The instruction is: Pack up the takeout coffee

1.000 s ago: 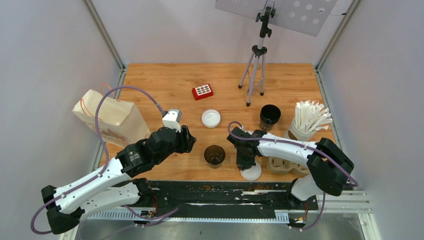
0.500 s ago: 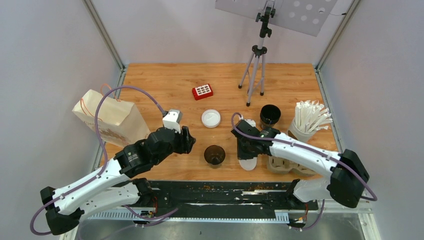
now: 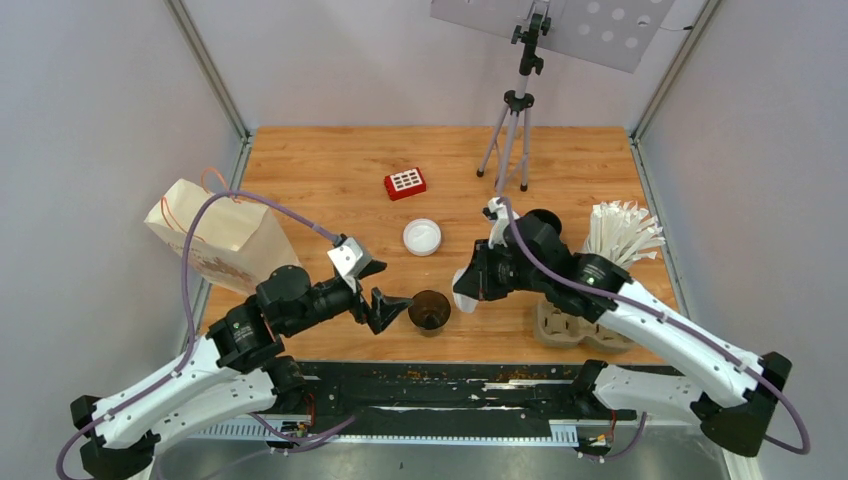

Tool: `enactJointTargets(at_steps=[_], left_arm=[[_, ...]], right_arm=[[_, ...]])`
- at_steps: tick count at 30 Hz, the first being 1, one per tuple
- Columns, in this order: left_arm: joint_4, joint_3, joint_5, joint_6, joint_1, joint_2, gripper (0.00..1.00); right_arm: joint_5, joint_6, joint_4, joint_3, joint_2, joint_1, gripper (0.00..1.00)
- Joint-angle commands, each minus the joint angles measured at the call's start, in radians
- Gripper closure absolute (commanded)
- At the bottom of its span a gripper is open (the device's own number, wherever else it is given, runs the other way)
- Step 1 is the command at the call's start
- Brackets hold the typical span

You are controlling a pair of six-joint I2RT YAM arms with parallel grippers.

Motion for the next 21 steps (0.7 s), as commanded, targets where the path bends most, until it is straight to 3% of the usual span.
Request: enactJointTargets(at_steps=[1,7,14,21], left_arm=[[0.190,-0.069,0.186,0.208,0.005,-0.044,0.00],[0.268,-0.113,0.230,0.340,0.004,-0.089,0.00],[0.335,-0.115,0.404,0.426,0.004,-0.056,0.00],[0.356,-0.114,0.456,0.440,0.003,-0.016,0.00]], right_arm=[[-0.256,0.020,0.341,-0.064,-0.128,0.001,1.00],[-0.432,0.096,0.637,-0.153,-0.211,0.002,1.00],[-0.520,0.126,0.734,-0.170,-0.184,0.001,1.00],[-0.606,0.155,0.823,-0.178,-0.137,0.003,1.00]])
